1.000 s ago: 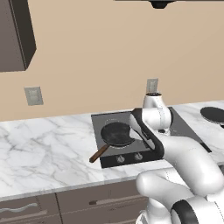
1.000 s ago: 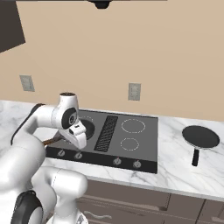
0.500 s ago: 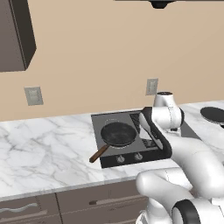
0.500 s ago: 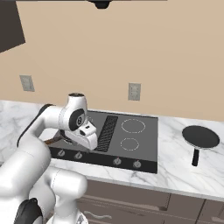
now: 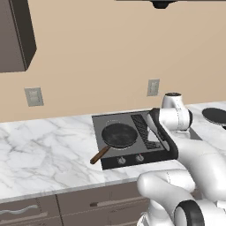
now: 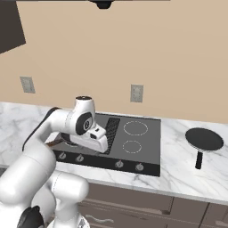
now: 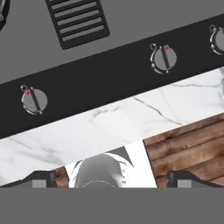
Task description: Place both pans onto different burners. Then place the lemon wedge and the steak on different pans.
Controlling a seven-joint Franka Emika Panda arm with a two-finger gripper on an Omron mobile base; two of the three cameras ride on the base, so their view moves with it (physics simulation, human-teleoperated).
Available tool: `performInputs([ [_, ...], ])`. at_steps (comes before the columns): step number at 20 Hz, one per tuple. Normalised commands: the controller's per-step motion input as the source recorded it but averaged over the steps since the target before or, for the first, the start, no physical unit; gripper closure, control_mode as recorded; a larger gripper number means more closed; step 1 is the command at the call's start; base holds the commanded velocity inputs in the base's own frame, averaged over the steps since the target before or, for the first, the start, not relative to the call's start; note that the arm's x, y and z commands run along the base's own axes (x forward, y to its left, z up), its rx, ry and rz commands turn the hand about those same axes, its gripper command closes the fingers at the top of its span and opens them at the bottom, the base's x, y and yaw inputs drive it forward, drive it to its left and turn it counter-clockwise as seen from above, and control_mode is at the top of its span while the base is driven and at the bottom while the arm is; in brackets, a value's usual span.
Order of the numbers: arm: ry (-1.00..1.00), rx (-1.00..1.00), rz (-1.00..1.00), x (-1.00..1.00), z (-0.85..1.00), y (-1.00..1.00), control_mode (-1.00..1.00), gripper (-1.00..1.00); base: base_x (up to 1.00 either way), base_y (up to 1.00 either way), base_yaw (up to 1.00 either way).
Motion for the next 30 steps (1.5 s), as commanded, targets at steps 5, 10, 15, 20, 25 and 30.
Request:
performInputs([
  [5,0.00,0.00,0.09,0.02,0.00,-0.49,-1.00,-1.00,0.00,0.00,0.00],
  [10,0.00,0.00,0.08,0.05,0.00,-0.52,-1.00,-1.00,0.00,0.00,0.00],
  [15,0.00,0.00,0.08,0.01,0.00,-0.56,-1.00,-1.00,0.00,0.00,0.00],
  [20,0.00,0.00,0.05,0.11,0.00,-0.46,-1.00,-1.00,0.00,0.00,0.00],
  [25,0.00,0.00,0.00,0.25,0.00,-0.27,-1.00,-1.00,0.00,0.00,0.00],
  [30,0.00,0.00,0.00,0.22,0.00,-0.32,-1.00,-1.00,0.00,0.00,0.00],
])
